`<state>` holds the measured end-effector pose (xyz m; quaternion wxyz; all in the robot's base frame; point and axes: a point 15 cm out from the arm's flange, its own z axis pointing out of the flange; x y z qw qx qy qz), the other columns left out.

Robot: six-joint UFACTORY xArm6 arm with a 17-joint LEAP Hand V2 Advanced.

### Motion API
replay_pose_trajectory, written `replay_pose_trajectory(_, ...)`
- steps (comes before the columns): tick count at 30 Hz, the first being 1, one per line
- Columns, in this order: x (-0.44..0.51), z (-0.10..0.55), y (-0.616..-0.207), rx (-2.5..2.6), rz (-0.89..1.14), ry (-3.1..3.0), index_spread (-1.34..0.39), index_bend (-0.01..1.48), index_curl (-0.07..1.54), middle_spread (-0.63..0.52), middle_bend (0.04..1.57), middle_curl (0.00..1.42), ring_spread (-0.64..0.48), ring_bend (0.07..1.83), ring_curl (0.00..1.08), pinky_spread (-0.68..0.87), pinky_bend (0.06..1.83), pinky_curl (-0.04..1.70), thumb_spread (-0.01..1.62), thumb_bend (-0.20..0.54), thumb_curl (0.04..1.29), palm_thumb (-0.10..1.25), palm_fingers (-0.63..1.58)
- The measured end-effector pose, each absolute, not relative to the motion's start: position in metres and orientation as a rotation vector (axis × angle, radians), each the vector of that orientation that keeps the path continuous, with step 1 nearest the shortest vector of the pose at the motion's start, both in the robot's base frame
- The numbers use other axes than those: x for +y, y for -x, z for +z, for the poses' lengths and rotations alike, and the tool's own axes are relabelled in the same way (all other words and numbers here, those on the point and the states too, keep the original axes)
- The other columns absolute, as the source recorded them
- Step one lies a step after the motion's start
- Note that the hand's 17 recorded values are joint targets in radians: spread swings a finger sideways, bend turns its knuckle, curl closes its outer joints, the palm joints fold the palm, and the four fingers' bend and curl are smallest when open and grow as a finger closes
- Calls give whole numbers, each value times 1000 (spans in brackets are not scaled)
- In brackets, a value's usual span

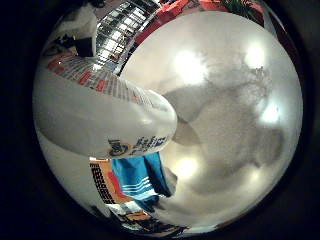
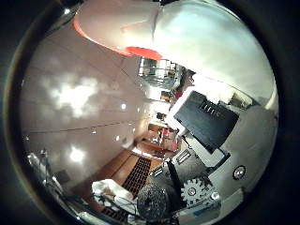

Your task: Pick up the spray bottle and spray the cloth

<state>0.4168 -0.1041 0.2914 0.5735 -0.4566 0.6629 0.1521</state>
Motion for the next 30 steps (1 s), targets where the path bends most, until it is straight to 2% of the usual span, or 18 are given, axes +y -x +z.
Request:
replay_pose_trajectory(10,-108,364,-382,1694,311,1593,-193,1191,803,-95,1409,717,-211,1407,748,-158,1164,1165,816,-16,797,1022,1103)
replay_pose_trajectory(17,-83,414,-342,1793,324,2061,-189,1193,785,-101,1417,705,-215,1389,762,-163,1109,1282,808,-17,816,1017,1115)
replay_pose_trajectory(24,-53,411,-329,1868,290,2397,-188,1194,776,-101,1418,696,-218,1382,778,-168,1072,1348,810,-17,826,1013,1121)
replay_pose_trajectory(30,-36,408,-325,1969,133,2655,-189,1198,775,-101,1418,691,-220,1372,789,-173,1053,1382,808,-18,830,1013,1125)
